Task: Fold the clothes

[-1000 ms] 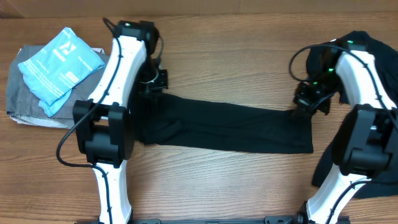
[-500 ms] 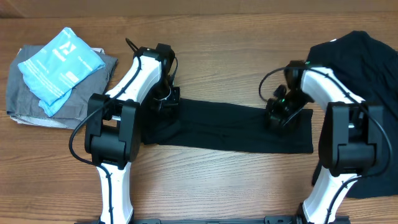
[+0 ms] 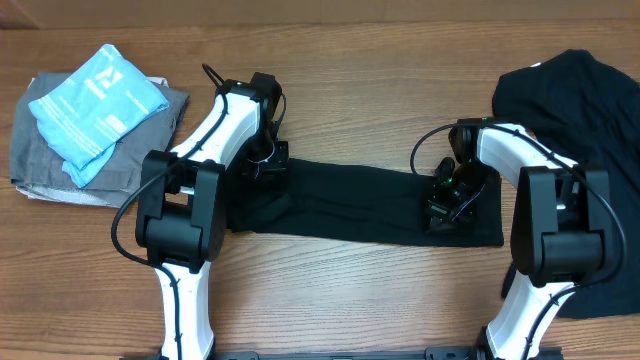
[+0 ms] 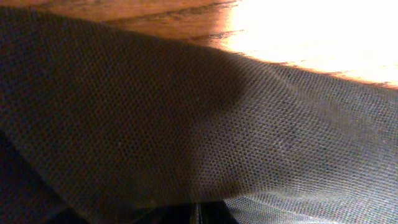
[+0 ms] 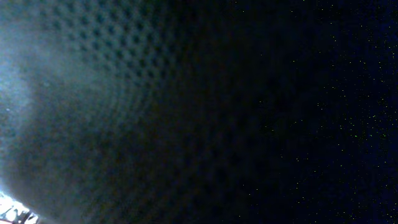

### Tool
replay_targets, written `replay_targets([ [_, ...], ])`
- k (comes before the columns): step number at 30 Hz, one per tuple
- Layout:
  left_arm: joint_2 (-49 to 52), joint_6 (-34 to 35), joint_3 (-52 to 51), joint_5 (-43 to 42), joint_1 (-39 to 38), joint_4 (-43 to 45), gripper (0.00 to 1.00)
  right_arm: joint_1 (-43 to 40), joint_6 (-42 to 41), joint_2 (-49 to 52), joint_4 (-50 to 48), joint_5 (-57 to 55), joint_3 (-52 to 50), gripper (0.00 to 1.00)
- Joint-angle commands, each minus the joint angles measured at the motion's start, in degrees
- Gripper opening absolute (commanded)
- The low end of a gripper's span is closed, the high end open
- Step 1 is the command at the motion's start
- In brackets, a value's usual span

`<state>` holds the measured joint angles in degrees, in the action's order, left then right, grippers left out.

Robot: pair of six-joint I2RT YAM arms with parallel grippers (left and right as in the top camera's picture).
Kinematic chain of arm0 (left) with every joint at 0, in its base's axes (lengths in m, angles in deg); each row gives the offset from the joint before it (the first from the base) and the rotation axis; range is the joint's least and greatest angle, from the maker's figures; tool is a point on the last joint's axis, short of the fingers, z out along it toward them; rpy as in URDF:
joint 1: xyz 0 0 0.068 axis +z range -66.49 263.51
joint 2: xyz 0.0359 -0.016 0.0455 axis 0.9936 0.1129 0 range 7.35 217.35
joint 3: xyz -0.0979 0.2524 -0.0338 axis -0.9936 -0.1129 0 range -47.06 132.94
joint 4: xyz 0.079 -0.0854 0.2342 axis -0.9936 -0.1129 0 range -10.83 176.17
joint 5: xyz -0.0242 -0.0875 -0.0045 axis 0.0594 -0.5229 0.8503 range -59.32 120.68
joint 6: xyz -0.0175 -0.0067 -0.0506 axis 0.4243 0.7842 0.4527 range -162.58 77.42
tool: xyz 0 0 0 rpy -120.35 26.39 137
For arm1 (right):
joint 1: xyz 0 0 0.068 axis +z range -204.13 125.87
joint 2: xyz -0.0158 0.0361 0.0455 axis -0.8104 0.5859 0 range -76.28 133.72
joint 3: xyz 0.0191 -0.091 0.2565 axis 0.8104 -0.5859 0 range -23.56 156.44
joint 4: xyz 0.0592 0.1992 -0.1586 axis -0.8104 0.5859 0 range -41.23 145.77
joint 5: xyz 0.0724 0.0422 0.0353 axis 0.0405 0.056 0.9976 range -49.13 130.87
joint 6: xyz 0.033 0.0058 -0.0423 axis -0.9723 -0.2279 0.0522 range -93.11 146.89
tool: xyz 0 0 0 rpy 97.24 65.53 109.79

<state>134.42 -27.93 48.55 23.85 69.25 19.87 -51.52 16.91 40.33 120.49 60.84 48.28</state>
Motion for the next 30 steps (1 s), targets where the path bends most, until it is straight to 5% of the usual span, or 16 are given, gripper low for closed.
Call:
replay_targets([
  [1, -1.5, -1.4, 2.6, 2.9, 0.4, -1.7, 0.04, -0.1, 0.0, -2.1, 0.2, -0.9, 0.9, 0.04],
  [12, -6.8, -1.3, 13.0, -5.3, -3.6, -6.1, 0.04, -1.6, -1.4, -15.1, 4.7, -3.0, 6.1, 0.07],
  [30, -5.2, 5.1, -3.4, -2.7, -17.2, 10.5, 0.04, -6.4, -1.3, -15.6, 4.0, -5.6, 6.0, 0.06],
])
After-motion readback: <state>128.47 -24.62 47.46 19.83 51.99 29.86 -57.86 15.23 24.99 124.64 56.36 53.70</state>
